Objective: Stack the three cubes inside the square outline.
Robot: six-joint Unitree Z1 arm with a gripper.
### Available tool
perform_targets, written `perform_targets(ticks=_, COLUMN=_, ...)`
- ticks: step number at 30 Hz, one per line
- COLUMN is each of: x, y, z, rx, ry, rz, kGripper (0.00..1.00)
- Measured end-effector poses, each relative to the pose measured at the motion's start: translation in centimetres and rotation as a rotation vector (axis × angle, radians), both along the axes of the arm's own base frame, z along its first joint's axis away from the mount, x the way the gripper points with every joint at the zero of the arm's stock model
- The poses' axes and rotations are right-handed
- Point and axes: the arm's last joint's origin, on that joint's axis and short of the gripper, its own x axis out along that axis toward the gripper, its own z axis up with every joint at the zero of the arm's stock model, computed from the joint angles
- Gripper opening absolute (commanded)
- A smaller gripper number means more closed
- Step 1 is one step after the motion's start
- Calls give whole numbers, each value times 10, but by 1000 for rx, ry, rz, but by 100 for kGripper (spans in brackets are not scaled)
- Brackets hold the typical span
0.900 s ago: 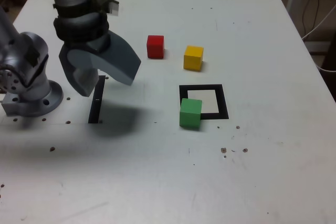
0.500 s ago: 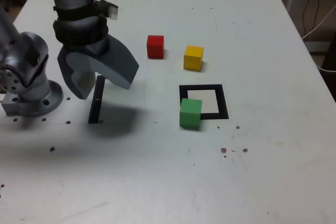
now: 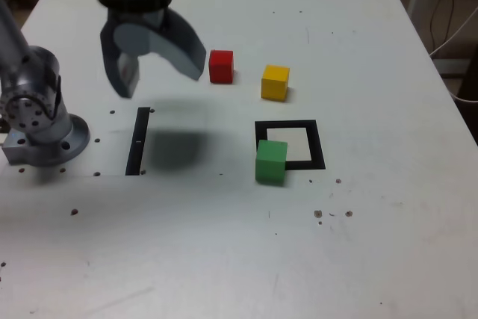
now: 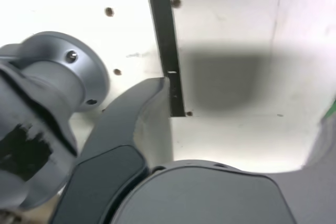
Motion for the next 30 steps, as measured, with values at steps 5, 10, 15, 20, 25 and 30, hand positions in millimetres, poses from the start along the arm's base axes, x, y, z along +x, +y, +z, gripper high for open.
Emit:
perform_targets(ticks=5, x=17, y=28, z=17, rx=107, ry=-63, rz=46, kGripper=99)
perform_targets(ticks=10, x=26, y=51, z=0, rx=137, ry=-43, rz=57, kGripper=99)
perform_targets(ticks=15, x=31, y=73, z=-12, rx=193, ry=-7, rz=75, kGripper=100)
perform_targets(ticks=20, x=37, y=79, z=-20, rx=213, ry=4, rz=31, kGripper=100)
perform_targets(ticks=25, x=45, y=85, z=-28, rx=227, ry=25, rz=-8, kGripper=99)
perform_targets(ticks=30, x=55, y=90, z=-44, rx=215, ry=63, rz=-22, kGripper=99)
